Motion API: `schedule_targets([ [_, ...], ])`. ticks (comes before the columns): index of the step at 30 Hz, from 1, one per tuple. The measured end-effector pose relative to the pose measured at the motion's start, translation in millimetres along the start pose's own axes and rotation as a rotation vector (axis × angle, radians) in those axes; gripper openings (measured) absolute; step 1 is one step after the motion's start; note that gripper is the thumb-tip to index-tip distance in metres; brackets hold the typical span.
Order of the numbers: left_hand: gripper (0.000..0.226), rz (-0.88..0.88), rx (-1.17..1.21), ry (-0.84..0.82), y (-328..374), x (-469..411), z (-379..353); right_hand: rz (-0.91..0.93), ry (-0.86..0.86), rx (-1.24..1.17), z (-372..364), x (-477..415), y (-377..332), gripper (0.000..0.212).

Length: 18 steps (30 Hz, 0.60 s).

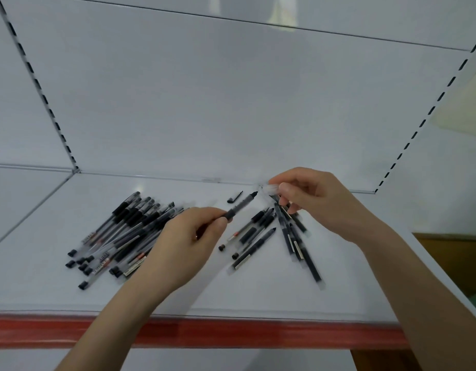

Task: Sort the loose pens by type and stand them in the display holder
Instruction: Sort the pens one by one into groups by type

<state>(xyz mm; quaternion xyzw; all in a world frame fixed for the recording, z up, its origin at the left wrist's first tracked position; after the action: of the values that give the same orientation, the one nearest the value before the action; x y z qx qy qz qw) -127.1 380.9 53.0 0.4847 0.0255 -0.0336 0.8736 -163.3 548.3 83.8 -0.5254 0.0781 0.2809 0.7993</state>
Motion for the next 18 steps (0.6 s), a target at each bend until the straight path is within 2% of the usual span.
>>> schedule_targets([
  [11, 0.021, 0.009, -0.013, -0.034, 1, 2, 0, 0.02, -0.082, 0.025, -6, -4, -17, 0.021],
  [18, 0.028, 0.002, 0.089, -0.032, 5, 5, 5, -0.066, 0.141, -0.338, -4, 0, -5, 0.011],
])
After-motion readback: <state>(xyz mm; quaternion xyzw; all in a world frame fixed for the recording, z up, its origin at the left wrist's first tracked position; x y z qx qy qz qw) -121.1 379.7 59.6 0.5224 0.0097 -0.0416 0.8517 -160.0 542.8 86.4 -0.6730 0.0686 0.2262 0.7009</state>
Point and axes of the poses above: each hand's wrist, its own x-axis away from the middle knuckle, its own z-axis out of the back of the hand, y = z × x, the point moved 10 cm from there along -x, towards the middle knuckle, and after that the axes turned 14 degrees about z, right-handed, at the moved point
